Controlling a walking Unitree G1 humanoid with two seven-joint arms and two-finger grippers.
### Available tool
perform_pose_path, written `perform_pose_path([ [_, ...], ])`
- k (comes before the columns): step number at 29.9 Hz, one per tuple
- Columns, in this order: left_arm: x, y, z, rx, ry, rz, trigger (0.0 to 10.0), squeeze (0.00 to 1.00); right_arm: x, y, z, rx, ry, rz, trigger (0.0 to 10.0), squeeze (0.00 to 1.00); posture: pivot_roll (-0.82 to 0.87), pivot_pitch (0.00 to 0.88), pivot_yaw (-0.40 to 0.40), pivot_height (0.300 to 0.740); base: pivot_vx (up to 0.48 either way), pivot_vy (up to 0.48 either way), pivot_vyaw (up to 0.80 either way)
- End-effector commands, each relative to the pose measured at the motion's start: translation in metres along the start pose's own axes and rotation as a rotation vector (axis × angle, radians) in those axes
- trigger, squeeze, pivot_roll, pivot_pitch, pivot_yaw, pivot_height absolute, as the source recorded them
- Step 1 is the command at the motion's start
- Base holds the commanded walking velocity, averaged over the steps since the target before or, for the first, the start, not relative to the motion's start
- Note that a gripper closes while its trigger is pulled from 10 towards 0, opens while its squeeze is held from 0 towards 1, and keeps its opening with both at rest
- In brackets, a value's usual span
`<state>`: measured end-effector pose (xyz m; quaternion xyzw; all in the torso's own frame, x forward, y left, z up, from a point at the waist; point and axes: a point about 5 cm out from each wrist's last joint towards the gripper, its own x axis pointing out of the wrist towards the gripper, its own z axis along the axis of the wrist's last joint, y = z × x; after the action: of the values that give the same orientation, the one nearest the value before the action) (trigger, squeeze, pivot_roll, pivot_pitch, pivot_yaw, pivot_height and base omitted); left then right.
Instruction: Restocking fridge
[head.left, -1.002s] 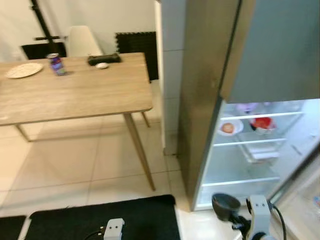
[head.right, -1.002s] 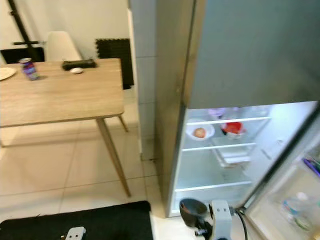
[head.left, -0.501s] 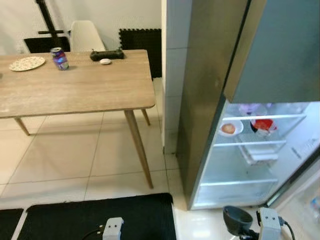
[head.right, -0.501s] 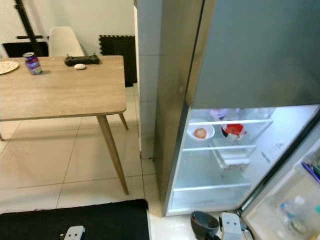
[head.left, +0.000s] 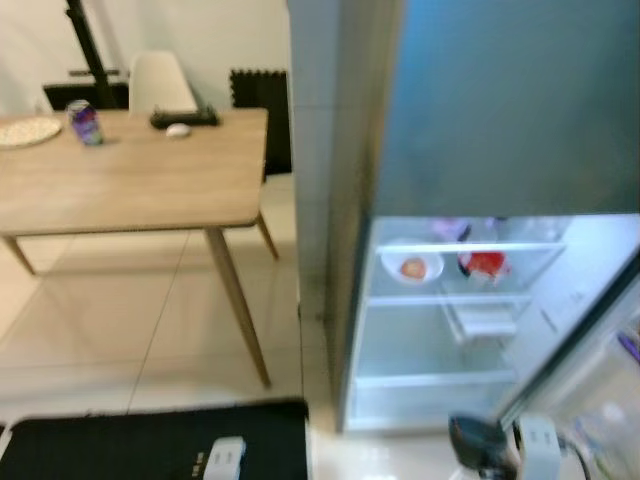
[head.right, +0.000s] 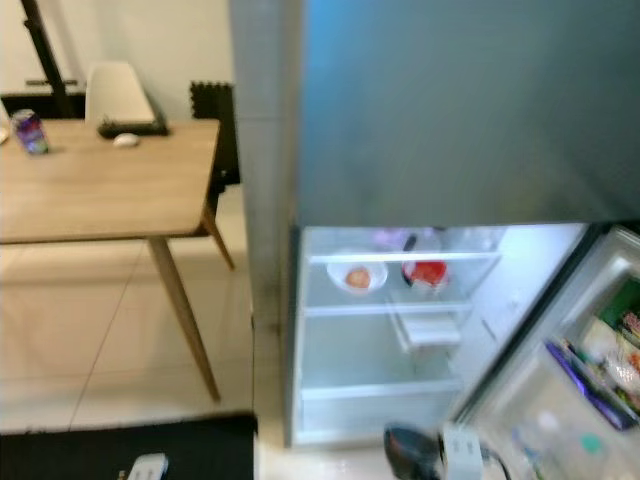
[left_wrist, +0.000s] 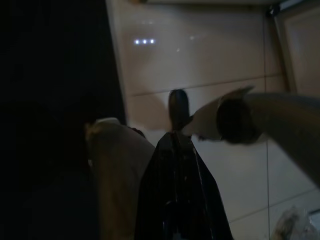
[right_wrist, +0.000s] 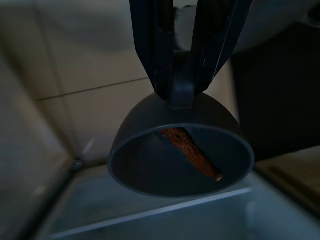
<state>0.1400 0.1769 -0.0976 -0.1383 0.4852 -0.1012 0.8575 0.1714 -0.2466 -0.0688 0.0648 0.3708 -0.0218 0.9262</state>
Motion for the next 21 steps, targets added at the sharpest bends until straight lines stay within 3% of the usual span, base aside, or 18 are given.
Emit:
perform_pose_path([
  [1,-0.001,0.003,-0.001,0.006,0.009,0.009,10.0,0.0,0.003,0.005,0.003,-0.012,-0.006,0.025,10.0,0.0,-0.09,0.0,-0.027,0.74,0.24,-0.412,0.8],
  [8,-0.001,0.003,-0.001,0.009,0.007,0.017,10.0,0.0,0.004,0.007,0.009,-0.01,-0.035,0.046,10.0,0.0,-0.09,0.0,-0.025,0.74,0.176,-0.391,0.79],
  [21,-0.002,0.006,-0.001,-0.001,0.0,0.044,10.0,0.0,0.013,0.015,0.039,-0.015,-0.144,0.077,10.0,0.0,-0.09,0.0,-0.026,0.74,0.0,0.0,0.0],
])
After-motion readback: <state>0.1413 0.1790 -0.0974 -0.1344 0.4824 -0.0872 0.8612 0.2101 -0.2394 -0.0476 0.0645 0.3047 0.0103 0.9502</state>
